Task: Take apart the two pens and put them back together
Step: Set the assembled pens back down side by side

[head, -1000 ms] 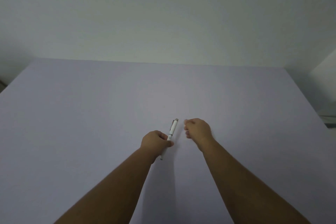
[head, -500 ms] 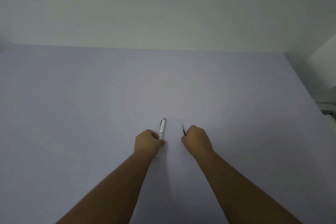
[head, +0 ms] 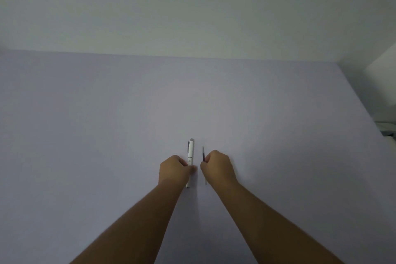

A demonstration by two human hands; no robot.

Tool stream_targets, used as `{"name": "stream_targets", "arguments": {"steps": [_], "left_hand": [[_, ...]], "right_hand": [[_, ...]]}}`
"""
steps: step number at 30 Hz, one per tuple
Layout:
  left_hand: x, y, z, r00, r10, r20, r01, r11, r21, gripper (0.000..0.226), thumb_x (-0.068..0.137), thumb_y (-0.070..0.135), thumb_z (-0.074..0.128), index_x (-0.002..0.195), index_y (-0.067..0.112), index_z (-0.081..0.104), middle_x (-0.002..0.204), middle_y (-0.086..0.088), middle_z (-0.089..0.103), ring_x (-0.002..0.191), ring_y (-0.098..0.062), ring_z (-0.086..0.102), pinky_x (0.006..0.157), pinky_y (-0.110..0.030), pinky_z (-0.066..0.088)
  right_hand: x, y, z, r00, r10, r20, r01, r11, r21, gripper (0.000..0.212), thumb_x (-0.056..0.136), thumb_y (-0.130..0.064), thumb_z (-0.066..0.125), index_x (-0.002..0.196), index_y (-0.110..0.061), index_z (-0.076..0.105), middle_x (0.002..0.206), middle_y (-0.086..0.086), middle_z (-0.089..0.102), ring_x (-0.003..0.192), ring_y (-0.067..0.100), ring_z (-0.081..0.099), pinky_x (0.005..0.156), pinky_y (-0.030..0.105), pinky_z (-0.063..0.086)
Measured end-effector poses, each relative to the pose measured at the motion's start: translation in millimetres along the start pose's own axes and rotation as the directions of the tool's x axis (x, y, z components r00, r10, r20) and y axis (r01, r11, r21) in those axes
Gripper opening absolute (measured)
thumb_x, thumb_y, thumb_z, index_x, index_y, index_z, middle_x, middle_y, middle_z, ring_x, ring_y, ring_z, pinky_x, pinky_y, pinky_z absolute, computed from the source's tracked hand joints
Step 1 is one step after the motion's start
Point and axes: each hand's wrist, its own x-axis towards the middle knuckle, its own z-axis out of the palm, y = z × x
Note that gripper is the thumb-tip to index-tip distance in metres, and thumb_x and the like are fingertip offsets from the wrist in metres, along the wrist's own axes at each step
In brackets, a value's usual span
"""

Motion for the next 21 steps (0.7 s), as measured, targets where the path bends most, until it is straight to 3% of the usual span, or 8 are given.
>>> {"name": "stream_targets", "arguments": {"steps": [9, 21], "left_hand": [[1.0, -1.2, 0.4, 1.000, -0.022, 0.008, 0.021, 1.000, 0.016, 0.032, 0.069, 0.045, 0.077, 0.075, 0.018, 0.060, 0.065, 0.005, 0.058, 0.058, -0.008, 0.053, 0.046, -0.020, 0.034], [-0.2, -2.4, -1.9, 1.000, -0.002, 0.031, 0.000, 0.999, 0.054, 0.034, 0.071, 0.044, 0.076, 0.056, 0.019, 0.059, 0.054, 0.002, 0.059, 0.051, -0.011, 0.054, 0.048, -0.022, 0.040]], "right_hand": [[-2.0, 2.2, 0.3, 1.000, -0.015, -0.024, 0.015, 1.000, 0.021, 0.023, 0.084, -0.024, 0.057, 0.098, -0.008, 0.066, 0.100, 0.012, 0.071, 0.093, 0.030, 0.066, 0.079, 0.037, 0.055], [-7.6, 3.4, -0.5, 0.999, -0.011, -0.031, 0.012, 0.999, 0.031, 0.021, 0.084, -0.023, 0.057, 0.097, -0.008, 0.065, 0.100, 0.012, 0.070, 0.092, 0.029, 0.066, 0.078, 0.035, 0.053]]}}
